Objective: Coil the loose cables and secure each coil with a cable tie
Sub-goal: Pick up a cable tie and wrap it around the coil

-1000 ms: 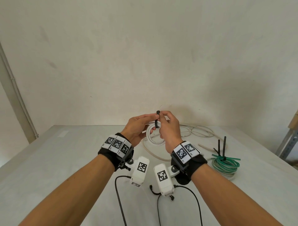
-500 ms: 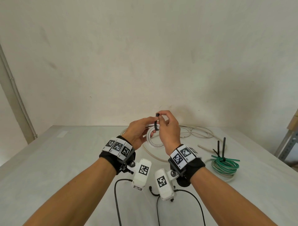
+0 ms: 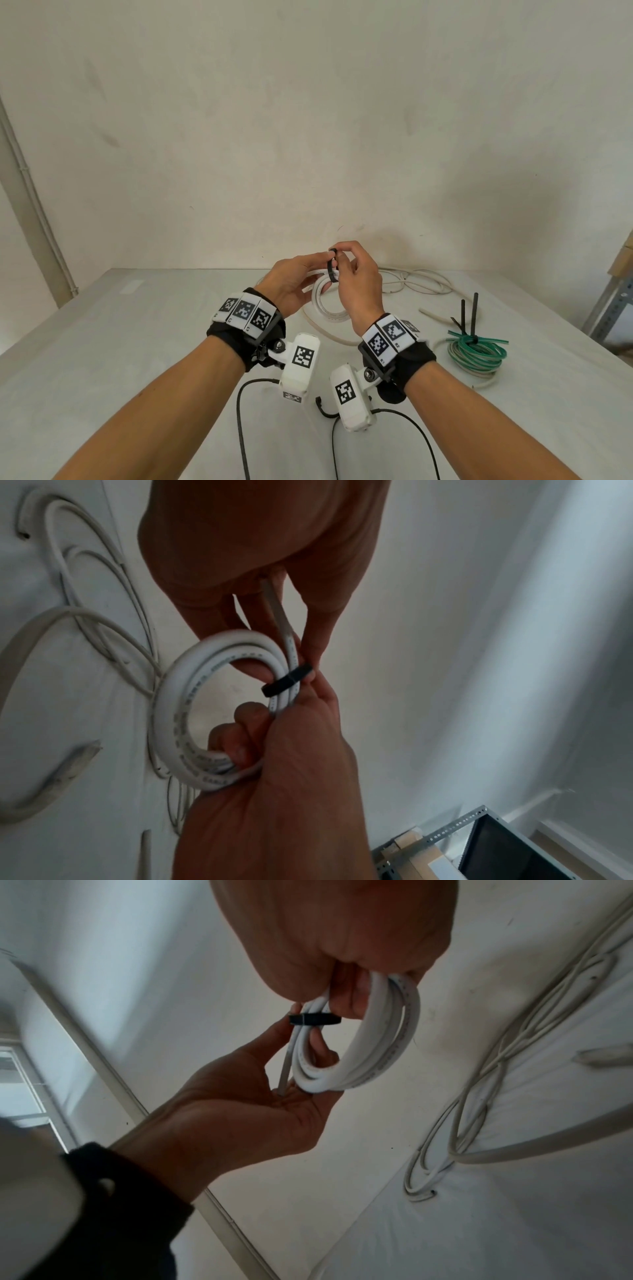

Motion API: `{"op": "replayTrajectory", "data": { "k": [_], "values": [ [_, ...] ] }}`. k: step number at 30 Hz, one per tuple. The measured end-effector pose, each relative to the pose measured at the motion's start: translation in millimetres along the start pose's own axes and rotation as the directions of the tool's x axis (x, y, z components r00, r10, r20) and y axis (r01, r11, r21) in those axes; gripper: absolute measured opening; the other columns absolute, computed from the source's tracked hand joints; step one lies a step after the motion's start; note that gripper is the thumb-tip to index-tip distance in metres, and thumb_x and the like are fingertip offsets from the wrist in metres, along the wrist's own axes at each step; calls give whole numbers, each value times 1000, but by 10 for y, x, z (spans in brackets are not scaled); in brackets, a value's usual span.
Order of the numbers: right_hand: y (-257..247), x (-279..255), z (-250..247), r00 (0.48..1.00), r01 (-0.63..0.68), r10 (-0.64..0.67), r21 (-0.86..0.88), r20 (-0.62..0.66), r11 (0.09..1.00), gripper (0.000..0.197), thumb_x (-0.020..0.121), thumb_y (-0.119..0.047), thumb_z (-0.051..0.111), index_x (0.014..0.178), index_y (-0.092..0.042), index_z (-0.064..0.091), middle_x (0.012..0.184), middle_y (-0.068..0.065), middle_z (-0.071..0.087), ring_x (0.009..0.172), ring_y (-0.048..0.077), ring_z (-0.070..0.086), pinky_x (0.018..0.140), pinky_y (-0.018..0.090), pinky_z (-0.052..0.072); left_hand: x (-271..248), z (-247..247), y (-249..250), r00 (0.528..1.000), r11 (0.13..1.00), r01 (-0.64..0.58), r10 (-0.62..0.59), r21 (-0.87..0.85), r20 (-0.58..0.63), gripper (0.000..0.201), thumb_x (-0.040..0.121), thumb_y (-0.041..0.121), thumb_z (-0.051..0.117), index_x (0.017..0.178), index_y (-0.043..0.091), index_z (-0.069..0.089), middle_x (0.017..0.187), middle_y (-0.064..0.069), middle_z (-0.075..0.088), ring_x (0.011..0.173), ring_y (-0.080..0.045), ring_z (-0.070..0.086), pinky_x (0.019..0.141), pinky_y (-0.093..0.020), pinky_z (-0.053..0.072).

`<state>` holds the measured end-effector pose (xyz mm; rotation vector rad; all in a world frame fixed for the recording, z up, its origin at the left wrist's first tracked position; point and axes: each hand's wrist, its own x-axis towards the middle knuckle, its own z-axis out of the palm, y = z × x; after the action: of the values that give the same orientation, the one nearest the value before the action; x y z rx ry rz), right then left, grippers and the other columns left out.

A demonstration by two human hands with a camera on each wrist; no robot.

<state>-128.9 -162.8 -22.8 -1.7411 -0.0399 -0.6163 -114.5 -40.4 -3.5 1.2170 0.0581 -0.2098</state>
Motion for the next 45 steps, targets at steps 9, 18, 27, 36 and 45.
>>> {"op": "replayTrajectory", "data": {
  "k": [9,18,27,36,45],
  "values": [
    [22,-5,4,999,-40,42,93,-19,995,26,105,-27,53,93,-21,74,80,-9,71,77,12,66,71,31,54,-14,37,-67,986,986,-168,168,7,2,28,89,15,80,115,9,74,102,-9,78,83,-13,73,63,-26,58],
    [12,17,-33,994,-93,84,150,64,984,31,98,-44,63,93,-16,74,89,3,77,84,17,71,79,31,57,-18,24,-17,991,991,-131,131,3,10,24,93,10,73,114,-1,75,113,-18,76,91,-21,71,73,-30,62],
    [18,17,-36,974,-129,100,133,204,983,24,86,-40,72,98,-19,70,82,-7,74,99,15,70,93,38,55,18,-33,4,999,997,-52,52,-53,-11,19,88,11,79,102,-2,76,87,-14,74,75,-22,70,75,-35,60],
    [-4,52,-101,963,-176,138,151,233,973,18,93,-21,68,92,-3,70,60,-7,61,47,0,50,49,15,39,-7,-41,134,999,999,33,-33,15,-37,22,89,12,79,106,-2,74,97,-18,77,87,-29,74,92,-44,61],
    [43,81,-82,956,-199,172,93,239,976,27,93,-35,71,81,-10,71,77,19,73,51,11,52,47,23,37,-18,-44,118,996,993,76,-71,88,-59,7,92,5,74,94,0,77,84,-15,77,75,-22,72,70,-32,65]
  ]
}}
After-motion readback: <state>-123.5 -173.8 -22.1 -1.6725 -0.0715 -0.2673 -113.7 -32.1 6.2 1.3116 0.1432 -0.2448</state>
